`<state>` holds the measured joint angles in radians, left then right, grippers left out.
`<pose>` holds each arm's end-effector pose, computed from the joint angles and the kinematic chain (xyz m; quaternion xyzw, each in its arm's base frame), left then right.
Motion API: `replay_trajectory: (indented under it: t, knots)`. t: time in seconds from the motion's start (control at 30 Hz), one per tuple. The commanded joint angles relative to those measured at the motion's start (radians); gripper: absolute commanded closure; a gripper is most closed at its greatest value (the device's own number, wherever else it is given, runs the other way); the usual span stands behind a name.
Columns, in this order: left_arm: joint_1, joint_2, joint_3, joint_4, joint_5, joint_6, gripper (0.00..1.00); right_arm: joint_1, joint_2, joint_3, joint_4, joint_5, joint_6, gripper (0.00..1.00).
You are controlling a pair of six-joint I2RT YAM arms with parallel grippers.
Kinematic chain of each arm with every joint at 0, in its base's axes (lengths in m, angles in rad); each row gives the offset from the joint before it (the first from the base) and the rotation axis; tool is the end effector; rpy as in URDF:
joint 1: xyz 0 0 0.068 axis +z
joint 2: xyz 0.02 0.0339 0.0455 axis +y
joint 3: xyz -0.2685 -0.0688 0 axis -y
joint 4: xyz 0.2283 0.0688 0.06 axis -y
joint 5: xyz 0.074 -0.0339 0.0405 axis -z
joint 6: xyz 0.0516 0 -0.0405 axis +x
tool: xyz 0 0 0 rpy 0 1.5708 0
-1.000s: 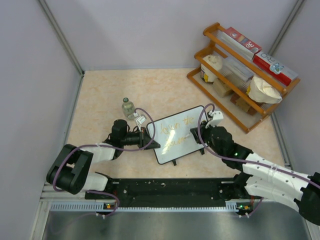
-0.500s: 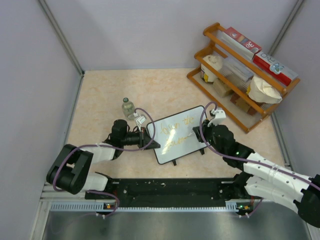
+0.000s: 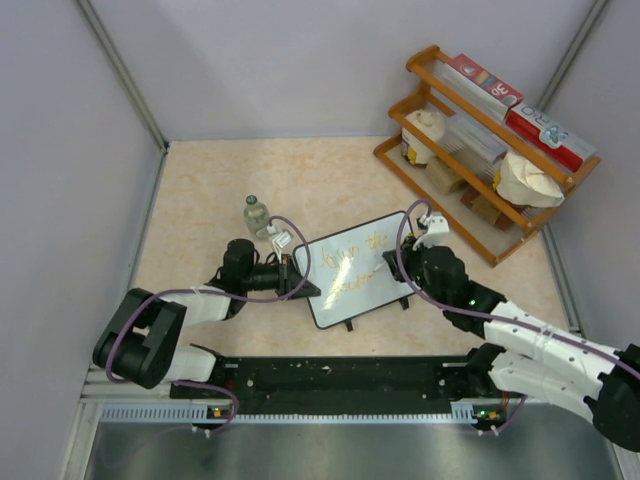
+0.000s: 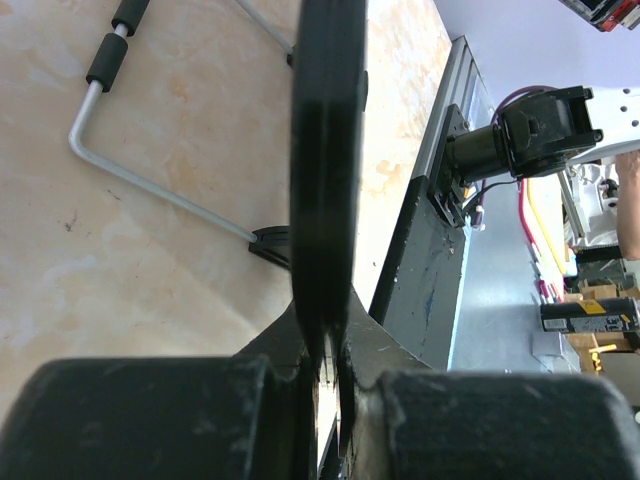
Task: Write a sentence on the whiteboard
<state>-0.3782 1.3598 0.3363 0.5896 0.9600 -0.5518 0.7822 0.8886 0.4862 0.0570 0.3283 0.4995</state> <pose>0.1961 -0.1234 0.1688 0.1829 0.7662 -0.5620 0.2523 0.1535 0.1291 0.2461 -0.0207 0.8123 0.2320 0.5347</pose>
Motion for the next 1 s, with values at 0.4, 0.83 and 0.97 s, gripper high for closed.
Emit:
replay_trajectory:
  t: [0.4, 0.83, 0.97]
  knots:
    - [-0.008, 0.009, -0.017, -0.022, 0.029, 0.032, 1.00, -0.012, -0.010, -0.038, 0.004, -0.052, 0.024, 1.00]
    - [-0.008, 0.009, -0.016, -0.020, 0.029, 0.032, 1.00, -0.014, -0.048, -0.083, -0.048, -0.023, 0.039, 1.00]
    - [-0.008, 0.010, -0.016, -0.019, 0.028, 0.032, 1.00, -0.012, -0.059, -0.075, -0.054, 0.001, 0.034, 1.00]
